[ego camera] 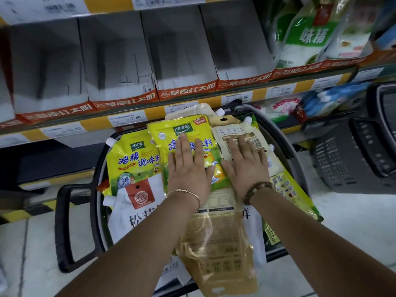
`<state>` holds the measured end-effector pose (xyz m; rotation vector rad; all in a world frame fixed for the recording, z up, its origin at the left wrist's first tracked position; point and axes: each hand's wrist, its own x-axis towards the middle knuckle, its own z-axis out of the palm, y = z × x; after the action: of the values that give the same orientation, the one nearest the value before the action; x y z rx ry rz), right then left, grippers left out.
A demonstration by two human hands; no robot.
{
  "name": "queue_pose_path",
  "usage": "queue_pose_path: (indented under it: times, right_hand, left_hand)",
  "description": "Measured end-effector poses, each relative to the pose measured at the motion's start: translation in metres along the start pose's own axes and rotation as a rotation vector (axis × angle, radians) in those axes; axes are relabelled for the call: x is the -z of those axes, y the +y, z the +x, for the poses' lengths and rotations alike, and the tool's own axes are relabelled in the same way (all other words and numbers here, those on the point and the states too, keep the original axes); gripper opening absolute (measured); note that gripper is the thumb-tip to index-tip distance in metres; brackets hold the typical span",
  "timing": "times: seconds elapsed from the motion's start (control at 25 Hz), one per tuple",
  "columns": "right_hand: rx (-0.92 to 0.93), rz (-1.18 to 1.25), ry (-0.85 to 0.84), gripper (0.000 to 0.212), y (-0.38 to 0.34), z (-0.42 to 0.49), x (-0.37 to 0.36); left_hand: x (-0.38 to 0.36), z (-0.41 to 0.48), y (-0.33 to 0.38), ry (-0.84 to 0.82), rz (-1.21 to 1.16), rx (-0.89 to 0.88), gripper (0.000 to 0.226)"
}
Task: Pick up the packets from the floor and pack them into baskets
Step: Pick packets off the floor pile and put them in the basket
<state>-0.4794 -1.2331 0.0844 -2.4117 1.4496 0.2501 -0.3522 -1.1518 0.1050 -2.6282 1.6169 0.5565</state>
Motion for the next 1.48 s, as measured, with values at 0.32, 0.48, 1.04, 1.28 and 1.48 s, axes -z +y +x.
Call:
queue_pose_path:
  times: [0.32, 0.48, 1.04, 1.28, 1.48]
  right_hand:
    - [-0.050, -0.046, 0.018, 0.057, -0.001, 0.011, -0.007]
    - [-0.053, -0.028, -0.004, 0.057, -0.003, 0.011, -0.002]
    - [0.186, 0.094, 0.083, 0.046, -0.106, -0.051, 0.023]
    - [0.386, 0.095, 0.084, 0.044, -0.250, -0.076, -0.004]
    - [0.606, 0.052, -0.025, 0.043, -0.395, -0.118, -0.045]
  left_hand:
    - [-0.007, 0.010, 0.007, 0.031, 0.050, -0.045, 0.068]
    - [-0.007, 0.009, 0.006, 0.045, 0.032, -0.053, 0.067]
    - [0.031, -0.090, -0.105, 0.293, -1.015, 0.348, 0.030]
    - [0.025, -0.173, -0.231, 0.375, -1.115, 0.616, 0.028]
    - [0.005, -0.266, -0.354, 0.440, -1.133, 0.907, 0.031]
